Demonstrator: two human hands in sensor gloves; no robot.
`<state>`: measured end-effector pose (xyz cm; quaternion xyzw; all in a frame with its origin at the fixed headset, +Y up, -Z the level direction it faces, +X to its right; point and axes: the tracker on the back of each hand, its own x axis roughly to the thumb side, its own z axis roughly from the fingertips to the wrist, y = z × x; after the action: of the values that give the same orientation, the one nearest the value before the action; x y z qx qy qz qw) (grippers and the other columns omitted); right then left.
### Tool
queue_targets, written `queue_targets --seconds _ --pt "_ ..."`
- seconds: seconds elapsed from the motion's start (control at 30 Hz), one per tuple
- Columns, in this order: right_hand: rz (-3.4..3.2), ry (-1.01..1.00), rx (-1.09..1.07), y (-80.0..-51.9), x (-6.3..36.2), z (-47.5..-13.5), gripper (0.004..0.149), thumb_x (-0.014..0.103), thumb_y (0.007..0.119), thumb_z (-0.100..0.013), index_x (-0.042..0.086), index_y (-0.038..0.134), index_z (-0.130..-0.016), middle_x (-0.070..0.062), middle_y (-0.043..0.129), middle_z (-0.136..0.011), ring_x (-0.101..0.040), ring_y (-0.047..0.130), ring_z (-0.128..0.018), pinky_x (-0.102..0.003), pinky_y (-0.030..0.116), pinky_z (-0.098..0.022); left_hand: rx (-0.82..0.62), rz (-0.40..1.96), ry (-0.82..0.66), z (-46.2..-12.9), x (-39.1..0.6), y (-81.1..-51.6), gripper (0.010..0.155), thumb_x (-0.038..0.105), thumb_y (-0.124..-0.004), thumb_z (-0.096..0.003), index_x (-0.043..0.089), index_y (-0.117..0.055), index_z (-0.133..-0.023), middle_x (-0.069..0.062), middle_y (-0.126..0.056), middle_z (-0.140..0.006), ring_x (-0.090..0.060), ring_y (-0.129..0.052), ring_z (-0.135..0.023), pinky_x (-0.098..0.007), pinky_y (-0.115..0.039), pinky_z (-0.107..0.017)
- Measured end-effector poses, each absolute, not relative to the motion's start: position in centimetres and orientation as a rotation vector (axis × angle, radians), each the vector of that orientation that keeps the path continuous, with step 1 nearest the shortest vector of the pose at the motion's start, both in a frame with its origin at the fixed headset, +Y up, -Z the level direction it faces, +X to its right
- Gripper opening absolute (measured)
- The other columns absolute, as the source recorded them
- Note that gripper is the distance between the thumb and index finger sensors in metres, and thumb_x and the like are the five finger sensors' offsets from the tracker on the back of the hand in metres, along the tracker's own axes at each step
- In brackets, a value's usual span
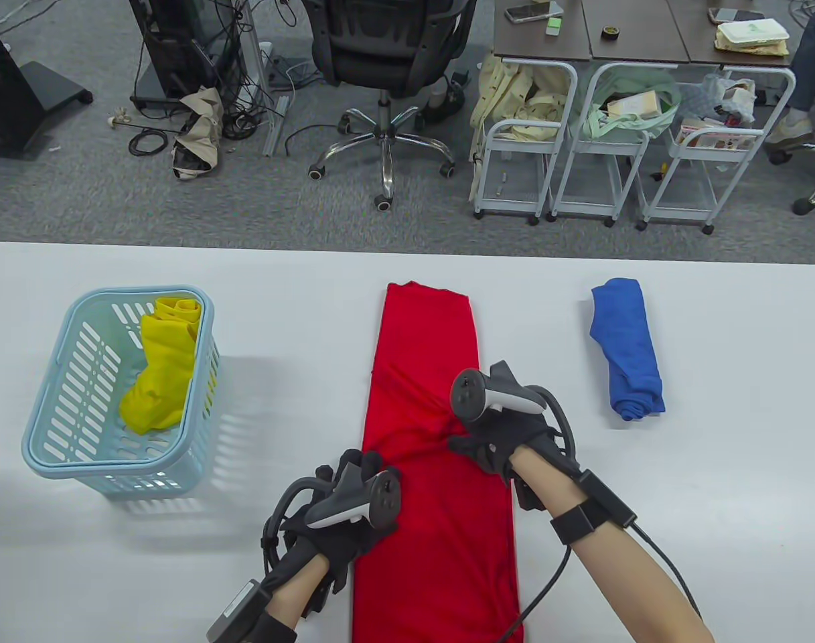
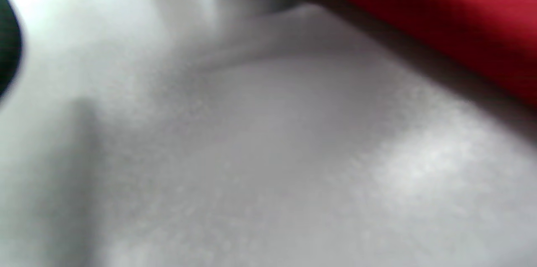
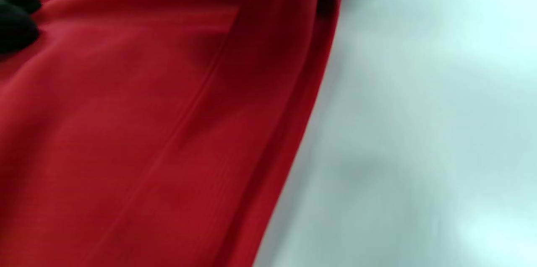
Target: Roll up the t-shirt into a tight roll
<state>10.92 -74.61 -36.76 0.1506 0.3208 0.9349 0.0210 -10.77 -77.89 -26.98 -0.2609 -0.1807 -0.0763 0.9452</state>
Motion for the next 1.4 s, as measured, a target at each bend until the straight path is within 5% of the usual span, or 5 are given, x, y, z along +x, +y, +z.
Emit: queue_targets --seconds 0.23,0.33,0.93,1.23,1.4 --pt "2.86 0.983 0.495 -74.7 11.8 -32.9 0.082 0.055 0.055 -0.06 0.013 0.011 -0.115 -0.021 0.006 -0.115 -0.05 0.009 -0.106 -0.064 0.031 -0.072 -0.549 -0.034 -0.47 -27.4 -9.1 -77.1 0.075 0.061 -0.042 -0.0531 0.028 -0.019 -0.116 -0.01 -0.02 -0.126 -0.039 -0.027 -0.116 -0.062 -0.039 -0.081" --pt "2.872 1.07 0.483 -76.0 11.7 -33.2 0.083 0.056 0.055 -0.06 0.013 0.009 -0.114 -0.021 0.005 -0.114 -0.05 0.007 -0.105 -0.064 0.029 -0.072 -0.624 -0.099 -0.454 -28.0 -8.6 -78.0 0.079 0.064 -0.041 -0.0521 0.028 -0.009 -0.114 -0.009 -0.004 -0.122 -0.038 -0.014 -0.114 -0.063 -0.031 -0.081" --pt "2.871 1.125 0.3 -77.3 12.2 -44.5 0.082 0.052 0.06 -0.059 0.025 0.0 -0.109 -0.009 -0.009 -0.111 -0.039 -0.007 -0.104 -0.06 0.019 -0.075 -0.724 -0.123 -0.354 -40.2 -8.8 -78.0 0.077 0.063 -0.046 -0.0512 0.036 0.0 -0.107 -0.001 0.008 -0.116 -0.031 -0.001 -0.111 -0.062 -0.023 -0.08" --pt "2.897 1.171 0.303 -77.2 11.4 -46.8 0.083 0.051 0.059 -0.059 0.025 -0.002 -0.108 -0.009 -0.011 -0.111 -0.039 -0.009 -0.105 -0.06 0.017 -0.076 -0.66 -0.212 -0.289 -40.9 -8.8 -77.6 0.071 0.06 -0.04 -0.0517 0.038 -0.003 -0.108 -0.004 0.001 -0.118 -0.032 -0.009 -0.113 -0.061 -0.033 -0.082" --pt "2.918 1.068 0.295 -76.5 11.4 -44.6 0.079 0.049 0.057 -0.06 0.024 0.0 -0.109 -0.011 -0.009 -0.111 -0.041 -0.008 -0.104 -0.06 0.018 -0.075 -0.56 -0.156 -0.311 -36.9 -10.2 -76.1 0.072 0.059 -0.042 -0.053 0.033 -0.009 -0.112 -0.008 -0.005 -0.121 -0.036 -0.015 -0.114 -0.062 -0.035 -0.081"
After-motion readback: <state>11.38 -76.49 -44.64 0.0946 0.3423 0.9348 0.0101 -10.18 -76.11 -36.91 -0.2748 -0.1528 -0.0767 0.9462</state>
